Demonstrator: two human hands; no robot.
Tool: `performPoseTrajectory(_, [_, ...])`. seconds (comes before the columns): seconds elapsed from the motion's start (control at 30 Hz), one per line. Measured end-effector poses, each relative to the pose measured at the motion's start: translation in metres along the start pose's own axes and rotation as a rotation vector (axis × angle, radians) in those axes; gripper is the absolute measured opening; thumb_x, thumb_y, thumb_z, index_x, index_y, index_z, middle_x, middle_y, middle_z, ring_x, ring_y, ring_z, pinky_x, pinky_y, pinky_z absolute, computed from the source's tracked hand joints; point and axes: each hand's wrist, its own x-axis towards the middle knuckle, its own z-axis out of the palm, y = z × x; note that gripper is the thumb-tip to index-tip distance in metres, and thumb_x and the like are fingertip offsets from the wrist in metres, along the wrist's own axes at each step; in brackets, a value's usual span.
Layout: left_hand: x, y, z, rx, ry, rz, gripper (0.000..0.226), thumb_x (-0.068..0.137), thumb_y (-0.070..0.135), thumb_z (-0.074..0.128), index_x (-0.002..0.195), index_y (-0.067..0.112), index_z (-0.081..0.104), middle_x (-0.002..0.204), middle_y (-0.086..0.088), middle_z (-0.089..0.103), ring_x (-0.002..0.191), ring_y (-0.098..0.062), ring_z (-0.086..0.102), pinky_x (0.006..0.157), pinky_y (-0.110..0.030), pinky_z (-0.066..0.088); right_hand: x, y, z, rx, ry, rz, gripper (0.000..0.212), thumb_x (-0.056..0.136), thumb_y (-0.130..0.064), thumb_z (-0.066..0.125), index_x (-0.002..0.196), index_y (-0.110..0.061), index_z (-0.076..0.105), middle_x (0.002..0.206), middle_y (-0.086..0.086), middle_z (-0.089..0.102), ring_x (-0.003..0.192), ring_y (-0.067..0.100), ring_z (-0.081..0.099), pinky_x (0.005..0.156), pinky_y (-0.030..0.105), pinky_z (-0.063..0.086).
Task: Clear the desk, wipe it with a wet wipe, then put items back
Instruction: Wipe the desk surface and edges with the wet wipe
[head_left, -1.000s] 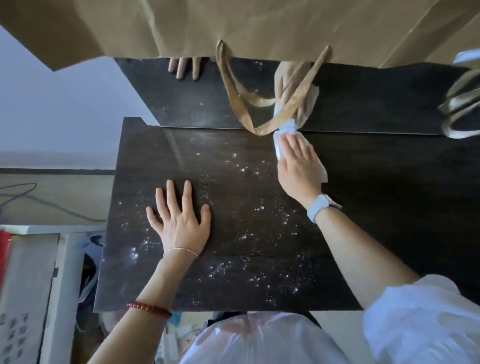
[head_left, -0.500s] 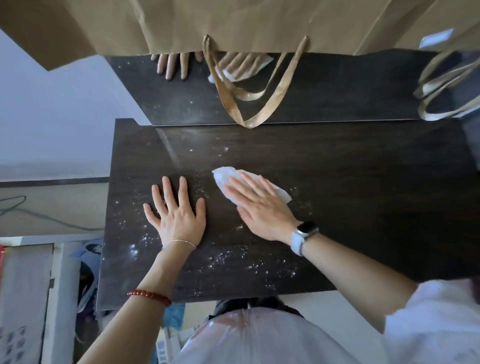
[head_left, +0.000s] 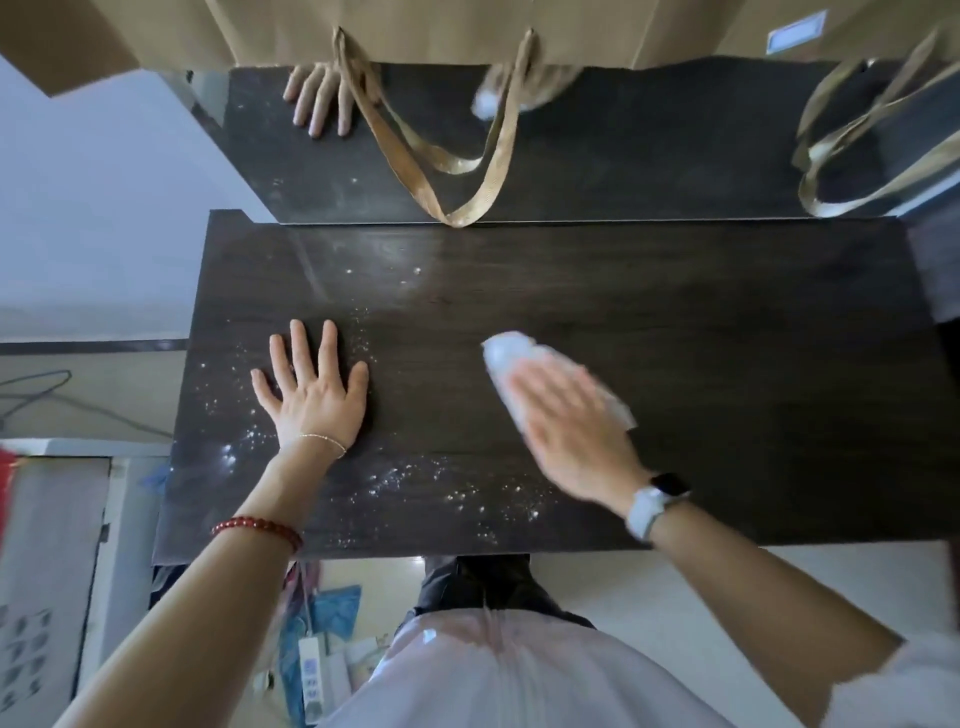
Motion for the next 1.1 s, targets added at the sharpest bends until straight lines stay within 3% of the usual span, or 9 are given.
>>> performPoseTrajectory(0.13, [-0.01, 0.004, -0.003, -0.029, 0.044, -0.002, 0.053, 0.094, 0.039, 0.033, 0.143, 0.025, 0.018, 0.155, -0.002, 0.001, 0.142, -0.021, -0.008, 0.112, -0.052, -0.005, 0.009, 0.045, -0.015, 0.059, 0.083, 0.62, 0.057, 0.088, -0.029, 0.016, 0.141, -0.01, 0.026, 0.144, 0.018, 0.035, 0.133, 0.038, 0.03, 0.108, 0.055, 0.025])
performPoseTrajectory(0.3, [-0.044, 0.005, 0.008, -0.053, 0.081, 0.014, 0.05, 0.093, 0.034, 0.036, 0.141, 0.025, 0.024, 0.155, -0.002, 0.006, 0.142, -0.02, -0.004, 0.112, -0.051, -0.003, -0.018, -0.09, 0.01, 0.125, 0.006, 0.017, 0.053, 0.089, -0.03, 0.03, 0.141, -0.019, 0.029, 0.148, 0.001, 0.034, 0.139, 0.023, 0.023, 0.111, 0.043, 0.014])
performPoseTrajectory(0.4, [-0.06, -0.007, 0.015, -0.01, 0.056, 0.009, 0.052, 0.093, 0.036, 0.036, 0.142, 0.028, 0.02, 0.155, -0.001, 0.005, 0.142, -0.021, -0.004, 0.112, -0.052, -0.003, -0.047, -0.065, 0.011, 0.093, -0.029, -0.053, 0.049, 0.092, -0.031, 0.029, 0.14, -0.023, 0.032, 0.148, -0.002, 0.034, 0.138, 0.019, 0.024, 0.11, 0.043, 0.017])
performPoseTrajectory(0.53, [-0.061, -0.011, 0.017, 0.007, 0.041, 0.018, 0.053, 0.093, 0.038, 0.035, 0.142, 0.031, 0.018, 0.155, 0.0, 0.004, 0.142, -0.021, -0.004, 0.112, -0.05, -0.003, -0.072, 0.017, 0.004, 0.0, 0.052, 0.49, 0.052, 0.094, -0.031, 0.017, 0.14, -0.013, 0.031, 0.145, 0.014, 0.037, 0.136, 0.033, 0.028, 0.107, 0.053, 0.028])
performPoseTrajectory(0.63, [-0.06, -0.011, 0.016, 0.0, 0.043, 0.015, 0.053, 0.092, 0.039, 0.036, 0.141, 0.032, 0.019, 0.155, 0.001, 0.005, 0.141, -0.021, -0.003, 0.112, -0.05, -0.002, -0.061, -0.003, 0.005, 0.128, 0.135, 0.858, 0.061, 0.089, -0.036, 0.012, 0.143, -0.01, 0.023, 0.15, 0.016, 0.026, 0.139, 0.035, 0.017, 0.11, 0.056, 0.013])
performPoseTrajectory(0.8, [-0.056, -0.022, 0.008, 0.027, 0.014, 0.077, 0.052, 0.09, 0.043, 0.039, 0.139, 0.035, 0.024, 0.154, 0.002, 0.009, 0.14, -0.02, 0.001, 0.109, -0.047, 0.004, -0.039, -0.152, 0.025, 0.117, 0.031, 0.271, 0.052, 0.091, -0.033, 0.027, 0.141, -0.018, 0.028, 0.15, 0.003, 0.03, 0.139, 0.023, 0.015, 0.112, 0.045, 0.008])
performPoseTrajectory(0.9, [-0.052, -0.034, -0.004, -0.006, -0.022, 0.172, 0.05, 0.091, 0.038, 0.043, 0.138, 0.033, 0.028, 0.153, 0.002, 0.014, 0.138, -0.021, 0.006, 0.108, -0.047, 0.008, -0.046, -0.152, 0.028, 0.102, 0.014, 0.08, 0.049, 0.094, -0.032, 0.027, 0.142, -0.023, 0.026, 0.151, -0.002, 0.025, 0.14, 0.018, 0.015, 0.113, 0.04, 0.006])
performPoseTrajectory(1.03, [-0.053, -0.071, -0.016, -0.083, 0.016, 0.291, 0.047, 0.091, 0.029, 0.046, 0.136, 0.025, 0.036, 0.15, -0.002, 0.024, 0.137, -0.024, 0.012, 0.107, -0.048, 0.011, -0.075, -0.098, 0.024, 0.027, 0.124, 0.682, 0.05, 0.095, -0.032, 0.022, 0.141, -0.015, 0.029, 0.148, 0.01, 0.032, 0.138, 0.03, 0.025, 0.109, 0.052, 0.027])
performPoseTrajectory(1.1, [-0.054, -0.094, -0.019, -0.086, 0.063, 0.307, 0.046, 0.091, 0.026, 0.048, 0.135, 0.022, 0.038, 0.15, -0.005, 0.026, 0.138, -0.026, 0.013, 0.107, -0.049, 0.012, -0.066, -0.103, 0.022, 0.11, 0.146, 0.993, 0.055, 0.092, -0.032, 0.019, 0.142, -0.011, 0.025, 0.149, 0.015, 0.027, 0.139, 0.034, 0.019, 0.111, 0.055, 0.018])
